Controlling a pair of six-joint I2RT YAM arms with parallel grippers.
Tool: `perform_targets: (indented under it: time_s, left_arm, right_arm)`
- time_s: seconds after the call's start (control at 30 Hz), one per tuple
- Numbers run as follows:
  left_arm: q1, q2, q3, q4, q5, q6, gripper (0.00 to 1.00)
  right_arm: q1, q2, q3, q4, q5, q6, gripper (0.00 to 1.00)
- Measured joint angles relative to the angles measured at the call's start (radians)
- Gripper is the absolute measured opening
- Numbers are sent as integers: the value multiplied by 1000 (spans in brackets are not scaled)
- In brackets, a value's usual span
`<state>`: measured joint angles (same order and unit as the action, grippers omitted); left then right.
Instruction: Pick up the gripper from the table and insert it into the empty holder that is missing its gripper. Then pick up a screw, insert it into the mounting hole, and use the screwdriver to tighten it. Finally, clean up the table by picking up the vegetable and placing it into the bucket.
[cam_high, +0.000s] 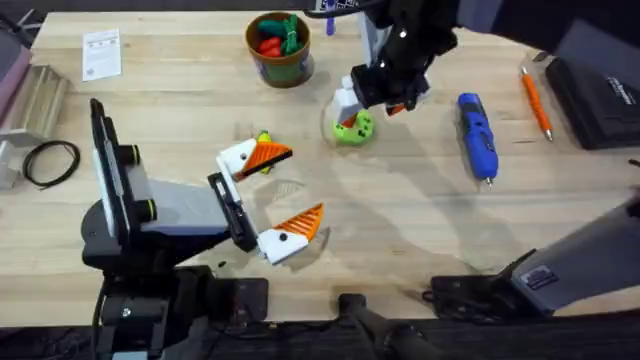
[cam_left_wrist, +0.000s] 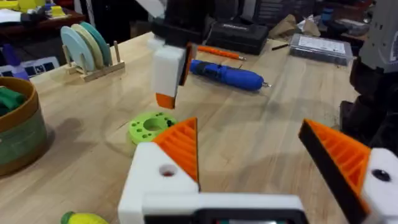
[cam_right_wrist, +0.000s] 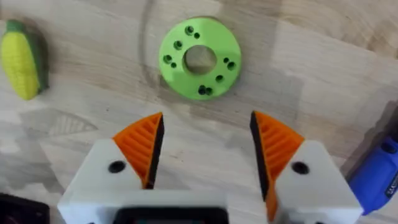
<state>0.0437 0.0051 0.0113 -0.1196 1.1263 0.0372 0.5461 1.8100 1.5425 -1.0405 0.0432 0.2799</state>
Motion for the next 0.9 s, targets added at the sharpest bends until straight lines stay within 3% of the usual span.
perform_targets:
  time_s: [0.5,0.9]
  left_arm:
    - [0,0,0,0,0,0,985]
    - [0,0,0,0,0,0,985]
  right_arm:
    - [5,99,-4,72,17,39,749]
    - [30,142,-23,91,20,43,648]
